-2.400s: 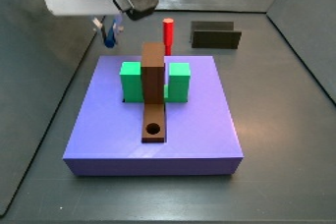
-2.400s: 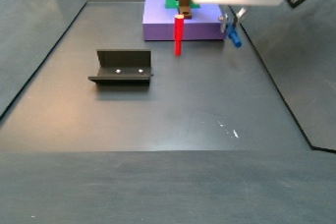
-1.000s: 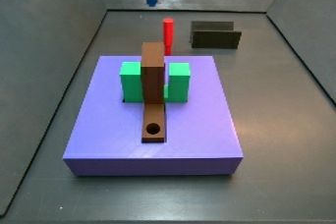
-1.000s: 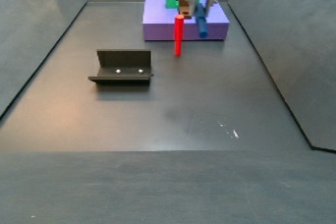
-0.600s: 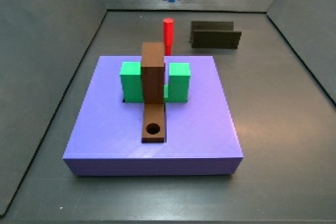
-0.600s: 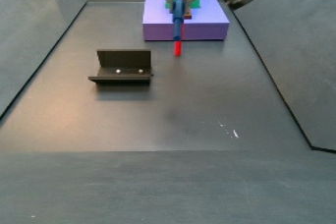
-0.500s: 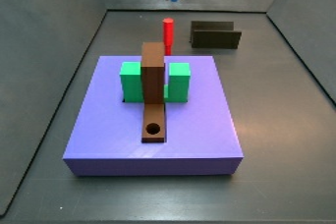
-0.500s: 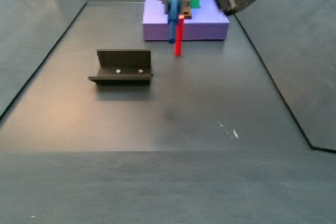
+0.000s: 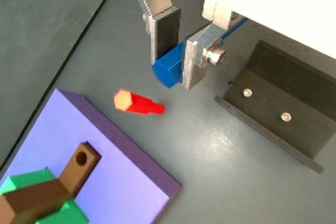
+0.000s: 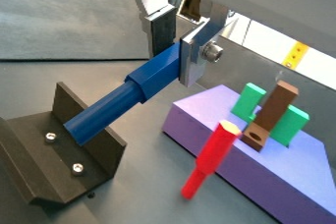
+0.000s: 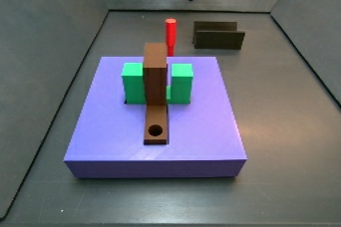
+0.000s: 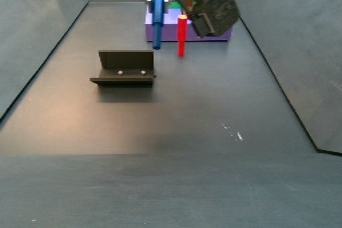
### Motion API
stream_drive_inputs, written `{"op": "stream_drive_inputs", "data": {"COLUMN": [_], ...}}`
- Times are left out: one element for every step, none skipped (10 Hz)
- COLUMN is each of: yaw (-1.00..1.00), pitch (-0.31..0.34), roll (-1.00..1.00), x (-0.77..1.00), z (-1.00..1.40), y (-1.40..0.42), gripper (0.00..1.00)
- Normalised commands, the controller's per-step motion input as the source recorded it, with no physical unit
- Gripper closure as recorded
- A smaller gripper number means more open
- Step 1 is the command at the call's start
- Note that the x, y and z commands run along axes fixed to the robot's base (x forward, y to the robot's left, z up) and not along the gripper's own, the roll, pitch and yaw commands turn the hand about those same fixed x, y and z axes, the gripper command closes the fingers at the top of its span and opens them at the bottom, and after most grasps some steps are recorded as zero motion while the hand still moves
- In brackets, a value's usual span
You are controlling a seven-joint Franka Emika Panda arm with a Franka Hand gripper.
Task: Pick up the blue object. Move up. Place the blue object on the fixture. Regrasp the blue object. Move to above the board. Insert the blue object.
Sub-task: Place the blue object on the fixture.
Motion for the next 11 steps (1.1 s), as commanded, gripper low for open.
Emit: {"op": "stream_drive_inputs", "data": {"yaw": [0.00, 0.00, 0.00, 0.00, 0.00, 0.00, 0.00, 0.00, -0.03, -0.05, -0.06], "pitch": [0.194, 0.157, 0.120, 0.086, 0.083, 0.071, 0.077, 0.071, 0.040, 0.000, 0.000], "roll": [-0.02, 0.00, -0.01, -0.13, -0.22, -0.29, -0.34, -0.44, -0.39, -0.12, 0.00], "x": [1.00, 1.00, 1.00, 1.00, 0.96, 0.85, 0.83, 0.81, 0.69, 0.64, 0.57], "z": [-0.27, -0.41, -0.37, -0.37, -0.29, -0.21, -0.18, -0.16, -0.29, -0.51, -0.55], "y": [0.00, 0.00, 0.00, 0.00, 0.00, 0.00, 0.00, 0.00, 0.10, 0.06, 0.02], "gripper": [1.00, 1.00, 1.00, 1.00, 1.00, 1.00, 1.00, 1.00, 1.00, 1.00, 1.00]}}
